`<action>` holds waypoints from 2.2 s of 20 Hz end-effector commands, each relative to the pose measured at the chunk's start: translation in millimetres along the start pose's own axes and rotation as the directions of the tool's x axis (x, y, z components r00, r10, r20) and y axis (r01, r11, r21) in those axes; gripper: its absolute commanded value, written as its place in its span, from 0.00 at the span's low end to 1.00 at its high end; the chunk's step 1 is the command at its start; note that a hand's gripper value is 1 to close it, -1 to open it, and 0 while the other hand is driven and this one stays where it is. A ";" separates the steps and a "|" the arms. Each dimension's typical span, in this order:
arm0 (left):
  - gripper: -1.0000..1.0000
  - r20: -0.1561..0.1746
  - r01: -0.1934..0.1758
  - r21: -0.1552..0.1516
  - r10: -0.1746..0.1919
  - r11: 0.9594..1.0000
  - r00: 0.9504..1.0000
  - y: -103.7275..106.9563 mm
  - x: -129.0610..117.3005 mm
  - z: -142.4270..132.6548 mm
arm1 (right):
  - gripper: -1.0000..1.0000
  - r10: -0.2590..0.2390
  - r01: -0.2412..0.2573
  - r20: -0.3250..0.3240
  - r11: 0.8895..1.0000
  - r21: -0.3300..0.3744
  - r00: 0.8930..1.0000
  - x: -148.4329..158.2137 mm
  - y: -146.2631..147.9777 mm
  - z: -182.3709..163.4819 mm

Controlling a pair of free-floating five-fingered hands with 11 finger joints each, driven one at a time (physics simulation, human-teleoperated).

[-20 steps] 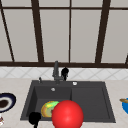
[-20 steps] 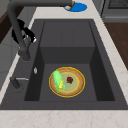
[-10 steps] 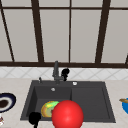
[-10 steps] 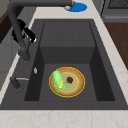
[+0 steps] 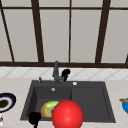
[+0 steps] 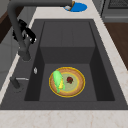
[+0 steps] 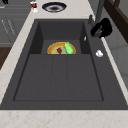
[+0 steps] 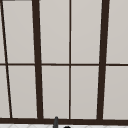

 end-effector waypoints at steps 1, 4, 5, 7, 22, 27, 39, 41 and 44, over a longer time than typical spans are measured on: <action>0.50 0.000 0.000 0.000 0.000 1.000 1.000 0.0 0.0 0.0 | 1.00 -0.036 0.037 0.047 0.999 -0.009 0.998 -20.7 5.7 4.0; 0.50 0.000 0.000 0.000 0.000 1.000 1.000 0.0 0.0 0.0 | 1.00 -0.035 0.035 0.044 0.999 -0.008 0.998 -18.6 5.1 3.6; 0.50 0.000 0.000 0.000 0.000 1.000 1.000 0.0 0.0 0.0 | 1.00 -0.034 0.035 0.043 0.999 -0.008 0.999 -18.0 5.0 3.5; 0.50 0.000 0.000 0.000 0.000 1.000 1.000 0.0 0.0 0.0 | 1.00 -0.035 0.035 0.040 0.999 -0.008 0.999 -17.5 5.5 3.6; 0.50 0.000 0.000 0.000 0.000 1.000 1.000 0.0 0.0 0.0 | 1.00 -0.158 0.162 0.190 0.987 -0.007 0.969 -45.8 16.0 -6.1; 0.50 0.000 0.000 0.000 0.000 1.000 1.000 0.0 0.0 0.0 | 1.00 -0.171 0.176 0.193 0.984 -0.012 0.966 -44.1 15.7 -1.0; 0.50 0.000 0.000 0.000 0.000 1.000 1.000 0.0 0.0 0.0 | 1.00 -0.147 0.149 0.167 0.989 0.000 0.975 -28.7 10.8 -5.5; 0.50 0.000 0.000 0.000 0.000 1.000 1.000 0.0 0.0 0.0 | 0.00 -0.125 0.126 0.100 0.992 0.004 0.987 -15.0 7.6 -3.6; 0.50 0.000 0.000 0.000 0.000 1.000 1.000 0.0 0.0 0.0 | 0.00 -0.107 0.104 0.092 0.994 0.043 0.990 -16.8 -5.0 9.4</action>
